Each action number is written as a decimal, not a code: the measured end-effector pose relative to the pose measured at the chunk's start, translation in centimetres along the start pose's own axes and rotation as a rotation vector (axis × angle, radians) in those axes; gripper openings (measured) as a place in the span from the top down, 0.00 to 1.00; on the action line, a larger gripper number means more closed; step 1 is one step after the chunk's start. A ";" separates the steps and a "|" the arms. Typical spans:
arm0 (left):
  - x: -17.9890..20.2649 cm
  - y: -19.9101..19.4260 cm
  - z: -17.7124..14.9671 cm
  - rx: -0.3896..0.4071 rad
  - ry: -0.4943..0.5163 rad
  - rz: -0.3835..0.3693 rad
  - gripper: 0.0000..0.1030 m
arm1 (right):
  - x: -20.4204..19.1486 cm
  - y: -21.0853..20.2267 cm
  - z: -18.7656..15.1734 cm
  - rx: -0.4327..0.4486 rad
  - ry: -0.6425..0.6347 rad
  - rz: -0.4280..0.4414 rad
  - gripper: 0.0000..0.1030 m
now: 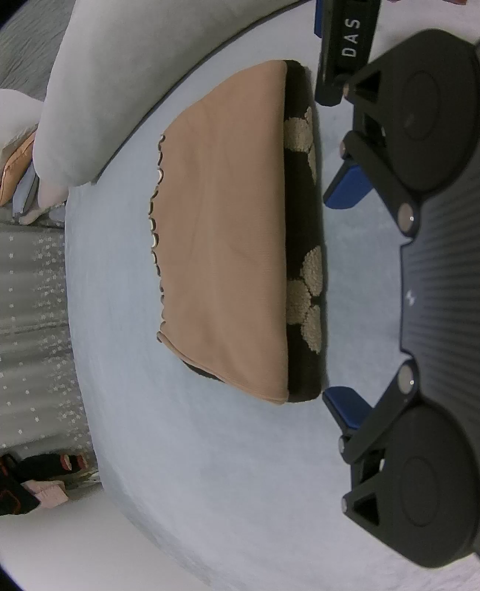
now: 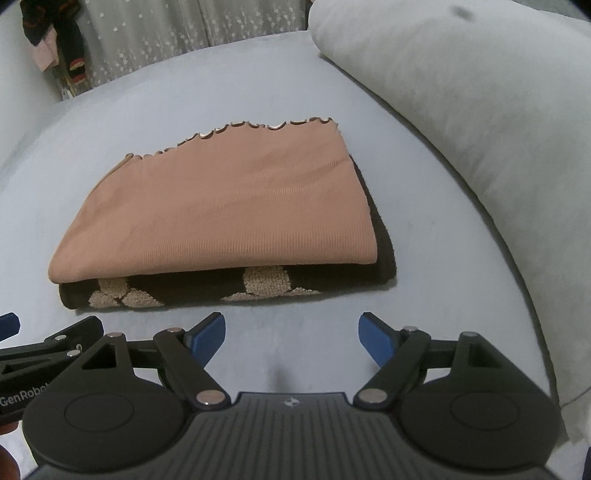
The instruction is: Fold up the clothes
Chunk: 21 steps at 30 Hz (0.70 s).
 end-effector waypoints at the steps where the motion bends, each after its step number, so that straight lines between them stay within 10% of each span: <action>1: 0.0 0.0 0.0 0.000 0.003 0.002 0.00 | 0.0 0.1 0.0 -0.002 0.000 -0.001 0.20; 21: 0.1 0.6 0.0 -0.019 -0.008 -0.002 0.00 | 0.2 1.3 -0.4 -0.035 0.024 0.004 0.20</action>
Point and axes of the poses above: each gripper's, at about its wrist camera, not at the fingertips, and y roughly the way its jaws point, x to its right, z to its top, the point moved 9 cm from there along y, roughly the way its jaws point, and after that the axes turned 9 degrees about z, right-handed, at the moved point
